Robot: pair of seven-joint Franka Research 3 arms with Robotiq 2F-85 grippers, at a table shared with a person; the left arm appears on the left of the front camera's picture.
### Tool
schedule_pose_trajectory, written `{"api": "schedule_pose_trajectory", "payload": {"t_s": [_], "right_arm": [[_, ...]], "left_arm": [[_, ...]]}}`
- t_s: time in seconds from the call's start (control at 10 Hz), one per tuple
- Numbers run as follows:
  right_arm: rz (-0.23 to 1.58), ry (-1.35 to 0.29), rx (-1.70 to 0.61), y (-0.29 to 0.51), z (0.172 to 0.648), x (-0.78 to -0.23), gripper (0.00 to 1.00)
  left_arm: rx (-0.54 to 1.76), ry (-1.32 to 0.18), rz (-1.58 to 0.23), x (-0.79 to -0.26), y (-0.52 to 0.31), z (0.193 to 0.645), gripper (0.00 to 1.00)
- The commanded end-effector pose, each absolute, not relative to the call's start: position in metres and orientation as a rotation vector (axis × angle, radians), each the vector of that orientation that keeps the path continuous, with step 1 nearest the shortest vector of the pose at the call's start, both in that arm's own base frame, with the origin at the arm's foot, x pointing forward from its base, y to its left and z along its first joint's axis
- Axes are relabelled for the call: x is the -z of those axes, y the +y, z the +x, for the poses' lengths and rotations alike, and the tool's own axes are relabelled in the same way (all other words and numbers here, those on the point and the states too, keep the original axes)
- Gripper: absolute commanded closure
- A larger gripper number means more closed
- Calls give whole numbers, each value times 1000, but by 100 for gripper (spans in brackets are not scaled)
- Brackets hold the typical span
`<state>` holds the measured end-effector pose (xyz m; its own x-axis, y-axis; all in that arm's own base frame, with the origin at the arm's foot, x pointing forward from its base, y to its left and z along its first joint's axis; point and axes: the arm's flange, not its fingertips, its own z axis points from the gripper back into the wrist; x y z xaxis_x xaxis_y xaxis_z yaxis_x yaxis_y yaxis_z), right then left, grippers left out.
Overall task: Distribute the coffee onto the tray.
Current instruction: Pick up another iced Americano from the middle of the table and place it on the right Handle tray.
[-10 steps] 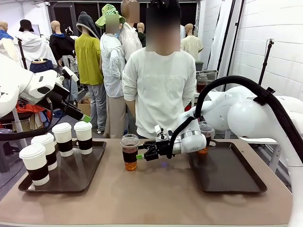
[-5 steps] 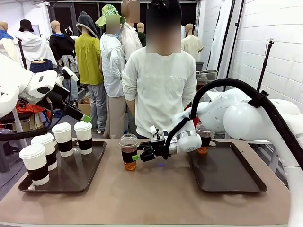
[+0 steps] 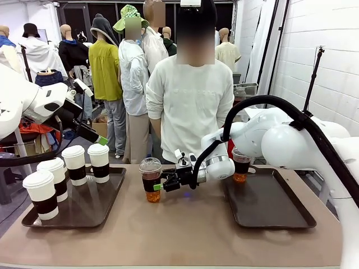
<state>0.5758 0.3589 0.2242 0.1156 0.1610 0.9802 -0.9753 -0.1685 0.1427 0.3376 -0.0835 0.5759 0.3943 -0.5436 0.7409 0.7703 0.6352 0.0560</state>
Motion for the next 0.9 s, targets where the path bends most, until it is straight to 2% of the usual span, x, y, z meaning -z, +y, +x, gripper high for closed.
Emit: {"api": "schedule_pose_trajectory", "payload": {"t_s": [0.0,0.8], "right_arm": [[1304,-844,-1334,372,580,-221,0],[1343,-830,-1381,378,566,-222,0]], "left_arm": [[850,-806,-332,-575,-82,337,0],[850,-806,-332,-575,-82,337,0]]}}
